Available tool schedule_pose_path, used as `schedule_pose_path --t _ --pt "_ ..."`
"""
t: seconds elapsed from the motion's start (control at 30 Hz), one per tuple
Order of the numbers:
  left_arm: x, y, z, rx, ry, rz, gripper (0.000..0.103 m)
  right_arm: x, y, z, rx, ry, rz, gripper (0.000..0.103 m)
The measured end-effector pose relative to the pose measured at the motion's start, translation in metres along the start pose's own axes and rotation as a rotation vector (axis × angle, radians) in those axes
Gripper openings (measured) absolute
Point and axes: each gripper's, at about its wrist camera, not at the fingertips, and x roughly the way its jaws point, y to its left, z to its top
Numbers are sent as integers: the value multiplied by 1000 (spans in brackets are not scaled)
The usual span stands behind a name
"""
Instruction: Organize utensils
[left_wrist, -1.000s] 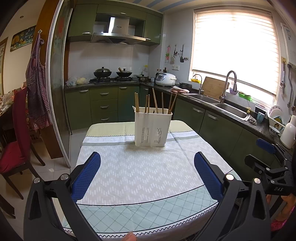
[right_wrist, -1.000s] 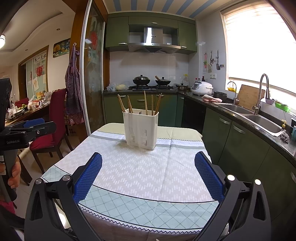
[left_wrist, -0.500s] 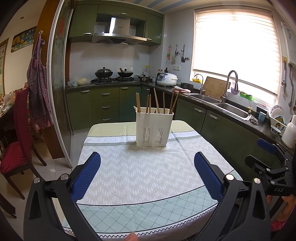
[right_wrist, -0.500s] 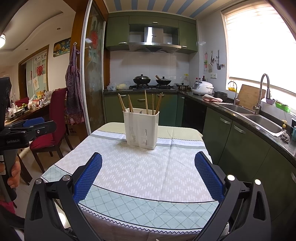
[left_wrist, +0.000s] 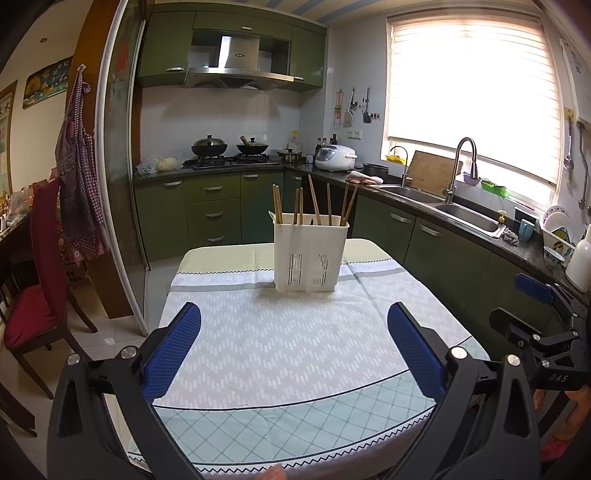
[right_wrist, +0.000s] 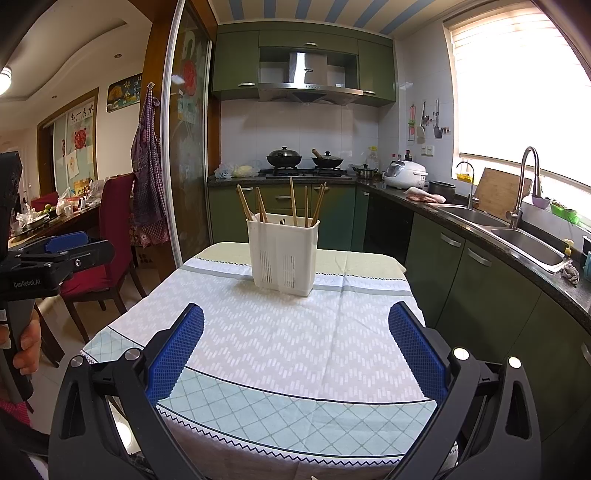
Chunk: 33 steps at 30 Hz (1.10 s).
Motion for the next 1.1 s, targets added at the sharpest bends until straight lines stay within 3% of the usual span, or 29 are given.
schedule_pose_path --t 0.3,0.47,0.73,0.97,1.1 --pt "-1 3 0 4 -6 11 96 1 0 -1 -1 2 0 98" --pt "3 6 0 -24 15 -42 96 1 0 -1 -1 2 -2 98" --pt "3 7 0 -13 -25 23 96 6 -3 -5 4 8 3 98" --pt "20 13 -3 -7 34 69 96 21 -13 -9 22 39 10 98" --pt "52 21 -4 -13 99 56 96 51 -23 -10 14 84 -22 98"
